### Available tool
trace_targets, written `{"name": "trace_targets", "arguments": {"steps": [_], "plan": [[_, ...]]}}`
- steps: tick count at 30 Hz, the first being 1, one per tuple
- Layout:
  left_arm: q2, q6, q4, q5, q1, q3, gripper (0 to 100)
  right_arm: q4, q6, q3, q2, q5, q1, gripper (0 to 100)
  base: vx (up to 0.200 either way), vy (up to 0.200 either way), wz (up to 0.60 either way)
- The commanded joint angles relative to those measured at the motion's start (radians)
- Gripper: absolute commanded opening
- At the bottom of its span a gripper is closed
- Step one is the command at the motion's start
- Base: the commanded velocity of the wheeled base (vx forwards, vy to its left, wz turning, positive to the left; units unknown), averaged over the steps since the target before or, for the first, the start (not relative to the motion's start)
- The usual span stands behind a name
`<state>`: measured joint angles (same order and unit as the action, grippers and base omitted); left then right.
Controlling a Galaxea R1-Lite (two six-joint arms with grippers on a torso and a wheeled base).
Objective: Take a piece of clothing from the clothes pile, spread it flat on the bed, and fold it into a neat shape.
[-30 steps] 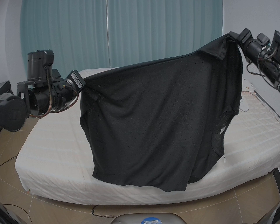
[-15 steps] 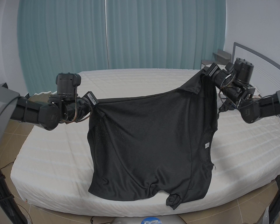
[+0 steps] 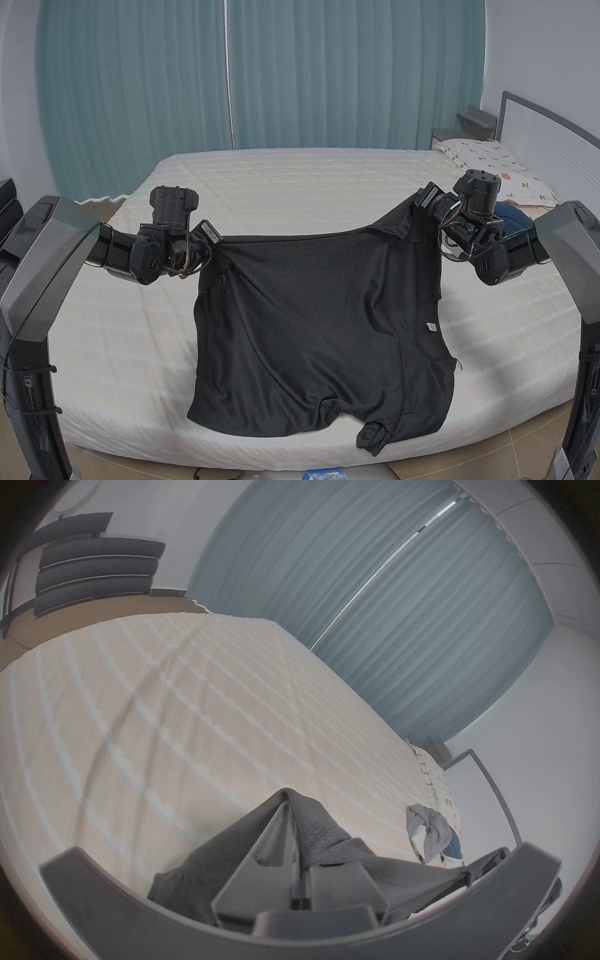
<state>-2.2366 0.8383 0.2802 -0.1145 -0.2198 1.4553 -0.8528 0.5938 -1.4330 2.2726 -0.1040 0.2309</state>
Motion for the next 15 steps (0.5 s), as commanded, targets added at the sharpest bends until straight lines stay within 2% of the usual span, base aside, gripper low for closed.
{"name": "trace_targets", "arguments": {"steps": [1,8,15], "plan": [[-0.066,-0.001,0.004,-0.004,0.005,0.016,0,-0.003,0.004,-0.032,0.081,0.001,-0.005,0,0.000,0.000,0.00],[-0.087,-0.004,0.004,0.004,0.000,0.020,0,0.000,0.006,-0.081,0.148,0.000,-0.010,0,0.000,0.000,0.00],[-0.176,0.002,0.004,0.001,-0.006,0.126,0,-0.003,0.023,-0.179,0.251,-0.037,-0.018,0,0.000,0.000,0.00]]}}
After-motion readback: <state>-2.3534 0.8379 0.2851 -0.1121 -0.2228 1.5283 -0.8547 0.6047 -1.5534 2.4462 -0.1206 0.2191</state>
